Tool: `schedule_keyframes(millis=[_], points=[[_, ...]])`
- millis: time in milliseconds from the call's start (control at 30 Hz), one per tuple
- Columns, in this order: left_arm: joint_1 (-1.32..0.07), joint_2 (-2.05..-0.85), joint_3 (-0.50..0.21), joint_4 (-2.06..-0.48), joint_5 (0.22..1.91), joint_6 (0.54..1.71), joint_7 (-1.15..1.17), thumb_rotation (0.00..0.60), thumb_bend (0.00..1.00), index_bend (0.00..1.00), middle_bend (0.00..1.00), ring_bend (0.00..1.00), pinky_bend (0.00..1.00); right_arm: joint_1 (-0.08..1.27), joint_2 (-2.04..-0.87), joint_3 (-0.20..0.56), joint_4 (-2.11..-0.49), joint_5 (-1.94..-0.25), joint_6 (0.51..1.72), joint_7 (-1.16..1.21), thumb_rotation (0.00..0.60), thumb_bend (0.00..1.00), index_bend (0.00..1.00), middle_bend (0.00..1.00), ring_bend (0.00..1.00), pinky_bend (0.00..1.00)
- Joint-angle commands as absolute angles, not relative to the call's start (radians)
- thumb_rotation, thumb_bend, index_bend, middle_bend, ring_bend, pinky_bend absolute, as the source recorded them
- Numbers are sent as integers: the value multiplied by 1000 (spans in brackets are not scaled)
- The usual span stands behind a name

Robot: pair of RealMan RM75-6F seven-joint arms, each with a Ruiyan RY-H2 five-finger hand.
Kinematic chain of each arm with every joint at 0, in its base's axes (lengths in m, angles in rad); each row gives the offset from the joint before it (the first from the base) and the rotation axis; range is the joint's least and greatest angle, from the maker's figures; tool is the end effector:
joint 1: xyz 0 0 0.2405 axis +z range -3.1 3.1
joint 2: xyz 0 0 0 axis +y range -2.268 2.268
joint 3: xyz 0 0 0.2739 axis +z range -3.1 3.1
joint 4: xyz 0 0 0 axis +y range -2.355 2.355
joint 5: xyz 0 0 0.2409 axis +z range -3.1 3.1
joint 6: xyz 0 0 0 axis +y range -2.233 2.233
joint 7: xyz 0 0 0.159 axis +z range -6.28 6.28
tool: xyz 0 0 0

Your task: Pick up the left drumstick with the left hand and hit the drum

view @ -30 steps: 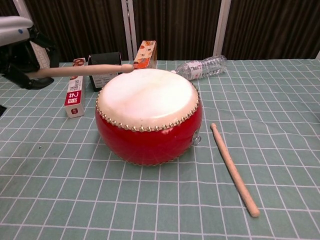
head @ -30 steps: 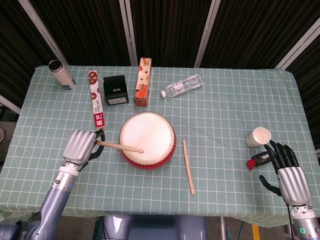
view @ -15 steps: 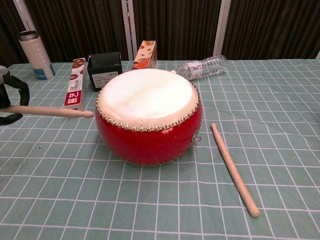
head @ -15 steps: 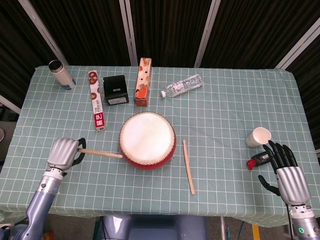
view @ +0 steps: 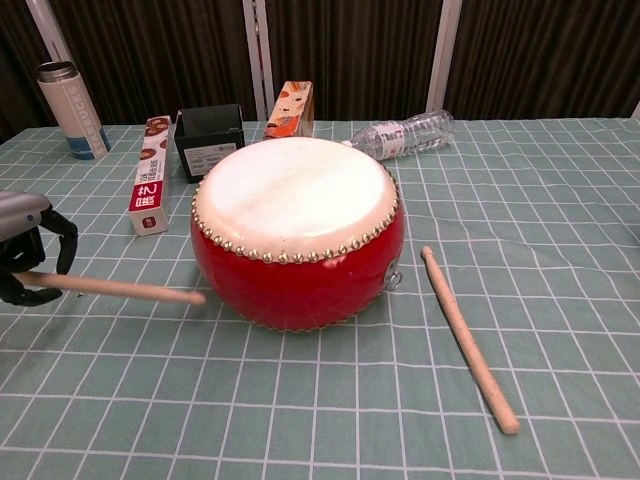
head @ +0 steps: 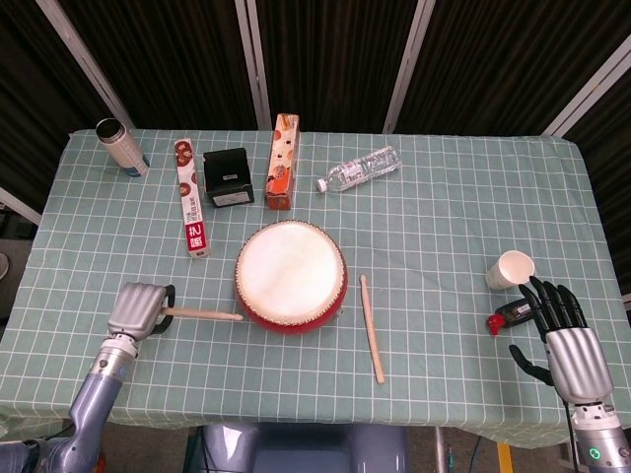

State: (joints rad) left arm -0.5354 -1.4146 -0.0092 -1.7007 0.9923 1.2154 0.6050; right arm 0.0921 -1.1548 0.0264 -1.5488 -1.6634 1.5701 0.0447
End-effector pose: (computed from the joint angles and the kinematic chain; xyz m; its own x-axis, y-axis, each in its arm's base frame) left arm -0.2442 0.2932 -0.0097 0.5701 0.2934 0.7674 0.8203 -0.1518 -0.5514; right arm -0.3211 -0.1950 0.1306 0.3798 0.0567 0.9233 -0.9064 -0.1770 0.3837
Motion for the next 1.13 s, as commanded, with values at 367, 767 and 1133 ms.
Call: schedule_keyframes(millis=[367,767,1133], points=[[-540,-1356,12,-1798,904,1214,755,600,16,316,598,559,635,91,-1157,23,-1545,-1671,1576,47,600,299,0,0,0,61],[-355,-1240,95,-1750,1386,1520,418,600,6,0,0,0,91,87,-1159,29,-1543,-1650,1569,10,600,298,0,0,0,61],[-194,-1141,173,-1630,1511,1643,185,600,0,0,0,0,2,87,-1158,32,-1567,-1634,1552,-61,600,299,0,0,0,61]])
